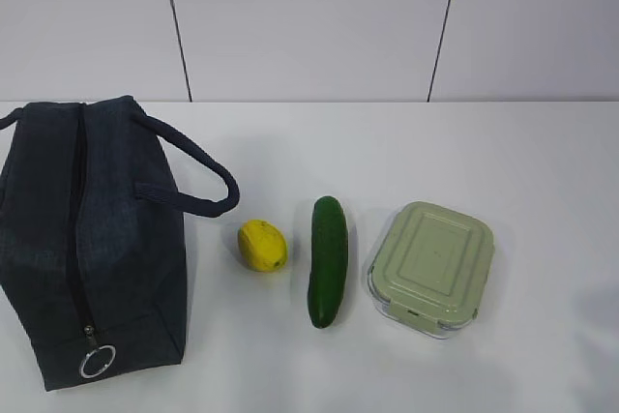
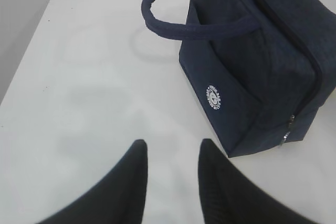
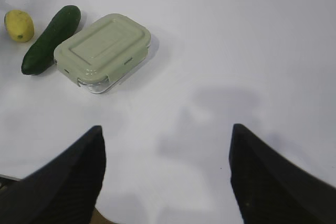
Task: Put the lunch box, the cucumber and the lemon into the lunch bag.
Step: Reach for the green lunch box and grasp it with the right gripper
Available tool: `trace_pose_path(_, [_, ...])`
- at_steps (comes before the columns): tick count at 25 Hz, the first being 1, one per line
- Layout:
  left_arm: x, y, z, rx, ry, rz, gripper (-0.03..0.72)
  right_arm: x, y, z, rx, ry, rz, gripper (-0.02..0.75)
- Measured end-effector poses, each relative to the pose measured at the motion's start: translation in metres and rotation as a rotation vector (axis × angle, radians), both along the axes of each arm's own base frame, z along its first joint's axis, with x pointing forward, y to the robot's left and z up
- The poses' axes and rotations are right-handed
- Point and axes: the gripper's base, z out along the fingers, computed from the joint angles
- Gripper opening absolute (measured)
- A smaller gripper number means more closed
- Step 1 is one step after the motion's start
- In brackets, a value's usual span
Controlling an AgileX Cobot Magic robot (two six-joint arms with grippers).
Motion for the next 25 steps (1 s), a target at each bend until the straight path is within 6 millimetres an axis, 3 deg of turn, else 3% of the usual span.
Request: trace_pose_path(25, [0.0,0.0,0.0,0.0,0.0,0.0,0.234,0.0,0.0,0.0,0.002,0.0,-0.001,0.533])
